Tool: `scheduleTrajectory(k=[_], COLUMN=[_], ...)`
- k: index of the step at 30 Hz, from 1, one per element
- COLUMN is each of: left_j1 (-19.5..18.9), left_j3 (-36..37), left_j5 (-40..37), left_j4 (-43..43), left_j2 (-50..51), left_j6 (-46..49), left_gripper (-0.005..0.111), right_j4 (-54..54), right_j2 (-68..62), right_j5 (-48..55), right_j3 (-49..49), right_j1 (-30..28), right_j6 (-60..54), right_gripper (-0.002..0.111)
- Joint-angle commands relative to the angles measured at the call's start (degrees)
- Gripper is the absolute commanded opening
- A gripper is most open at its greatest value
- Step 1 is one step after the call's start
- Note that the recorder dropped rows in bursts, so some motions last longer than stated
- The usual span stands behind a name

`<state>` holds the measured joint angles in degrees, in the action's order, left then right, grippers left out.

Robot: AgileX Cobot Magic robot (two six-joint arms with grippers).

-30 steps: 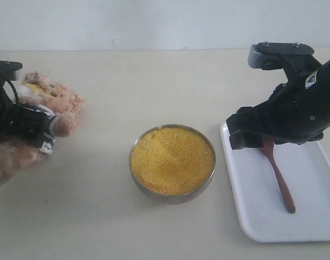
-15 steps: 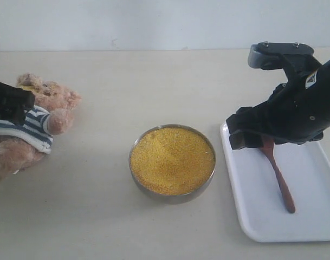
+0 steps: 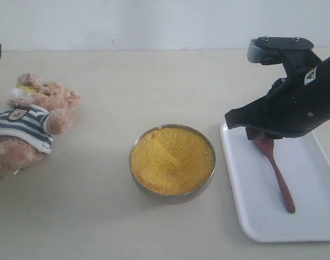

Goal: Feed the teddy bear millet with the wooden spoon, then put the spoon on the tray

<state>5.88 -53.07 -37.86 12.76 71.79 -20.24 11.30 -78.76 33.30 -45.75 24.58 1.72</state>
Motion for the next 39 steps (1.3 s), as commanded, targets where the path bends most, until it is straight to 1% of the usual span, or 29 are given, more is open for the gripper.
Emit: scheduleTrajectory(k=[1,4,9,15,18,23,27,34,39], left_j1=[-1.32,-1.41,-1.41,-1.41,-1.41,-1.41,-1.41,-1.41,-1.41], left_j3=[0.81,3.30,9.68,18.71,23.18,27.51,28.54,28.54,28.54], left_j5=[8.48,13.86,21.11,31.87,35.37,36.02,35.23,34.82,34.82], left_j4=[-0.78,-0.96,-0.96,-0.96,-0.96,-0.96,-0.96,-0.96,-0.96], left_j2=[-8.07,-13.18,-21.19,-29.98,-34.39,-42.30,-46.12,-50.04,-50.31], left_j6=[0.07,0.07,-0.78,-3.02,-3.36,-3.36,-3.36,-3.36,-3.36], left_gripper=[0.004,0.004,0.004,0.004,0.004,0.004,0.004,0.004,0.004], right_j4=[-0.30,-0.81,-1.80,-2.21,-2.21,-2.21,-2.21,-2.21,-2.21], right_j2=[3.75,8.91,20.40,32.62,39.44,50.07,55.04,57.51,57.51], right_j5=[-6.57,-14.12,-24.85,-32.82,-35.57,-34.04,-31.50,-32.41,-32.41], right_j3=[1.79,5.33,12.29,20.03,23.87,27.55,28.14,28.14,28.14], right_j1=[-0.03,-0.03,-0.03,-0.03,-0.03,-0.03,-0.03,-0.03,-0.03], right_j6=[0.18,1.62,1.46,1.28,1.16,1.16,1.16,1.16,1.16], right_gripper=[0.001,0.001,0.001,0.001,0.001,0.001,0.001,0.001,0.001])
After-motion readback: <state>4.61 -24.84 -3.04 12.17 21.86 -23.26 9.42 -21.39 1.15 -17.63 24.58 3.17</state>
